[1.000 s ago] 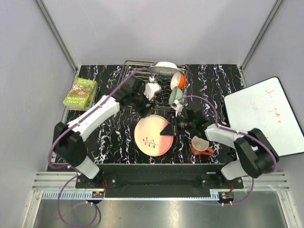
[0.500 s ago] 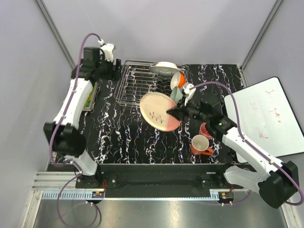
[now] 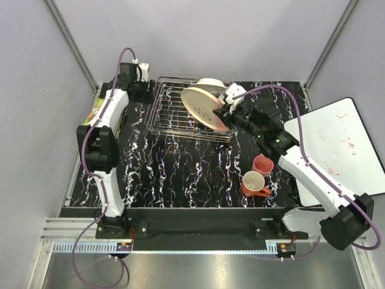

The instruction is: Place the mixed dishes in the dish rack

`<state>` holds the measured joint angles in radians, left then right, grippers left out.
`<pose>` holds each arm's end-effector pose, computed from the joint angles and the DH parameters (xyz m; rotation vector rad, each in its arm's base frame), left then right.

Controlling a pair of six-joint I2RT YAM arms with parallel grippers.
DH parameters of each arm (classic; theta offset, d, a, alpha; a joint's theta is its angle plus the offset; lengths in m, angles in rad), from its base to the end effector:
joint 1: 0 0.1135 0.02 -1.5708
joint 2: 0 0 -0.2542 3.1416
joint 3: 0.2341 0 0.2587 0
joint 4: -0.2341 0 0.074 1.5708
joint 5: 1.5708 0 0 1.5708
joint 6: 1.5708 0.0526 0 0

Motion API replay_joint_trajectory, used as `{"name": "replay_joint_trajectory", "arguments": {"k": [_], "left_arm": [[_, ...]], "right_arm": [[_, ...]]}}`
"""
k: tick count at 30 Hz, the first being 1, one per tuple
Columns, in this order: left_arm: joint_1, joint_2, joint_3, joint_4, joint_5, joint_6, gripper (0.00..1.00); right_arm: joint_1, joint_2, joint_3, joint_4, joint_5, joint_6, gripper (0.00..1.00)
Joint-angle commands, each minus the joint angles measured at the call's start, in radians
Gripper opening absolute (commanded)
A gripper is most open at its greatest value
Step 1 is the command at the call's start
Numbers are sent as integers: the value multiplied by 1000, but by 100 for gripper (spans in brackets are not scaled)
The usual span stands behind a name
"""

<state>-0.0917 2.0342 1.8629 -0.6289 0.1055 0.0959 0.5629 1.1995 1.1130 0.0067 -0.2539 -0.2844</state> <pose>0.4773 -0.0495 0.2665 0.2723 2.3530 -0.1230 0.2536 0.1756 0.3785 -0.8573 1.4272 0.4209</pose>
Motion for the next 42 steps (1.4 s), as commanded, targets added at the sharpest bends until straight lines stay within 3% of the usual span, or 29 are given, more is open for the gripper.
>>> {"name": "replay_joint_trajectory", "arguments": {"k": [1,6,14,24,38,42], "left_arm": [[4,-9,-31,44,-10,22,70],[-16,-58,-198,43,63,77,64],[-26,-146,-309,40,89,100,62],[-75,-311,-542,37,115,159,64],[-97,-456,-741,14,120,231,63],[-97,-500,-786,-6,138,309,60]], "right_arm": [[6,41,96,165,108,-150,0],[-3,141,168,162,142,-229,0],[-18,236,229,151,104,-370,0],[-20,287,321,-91,21,-735,0],[-17,347,452,-388,-24,-845,0],[-3,347,461,-402,-19,-858,0]]}}
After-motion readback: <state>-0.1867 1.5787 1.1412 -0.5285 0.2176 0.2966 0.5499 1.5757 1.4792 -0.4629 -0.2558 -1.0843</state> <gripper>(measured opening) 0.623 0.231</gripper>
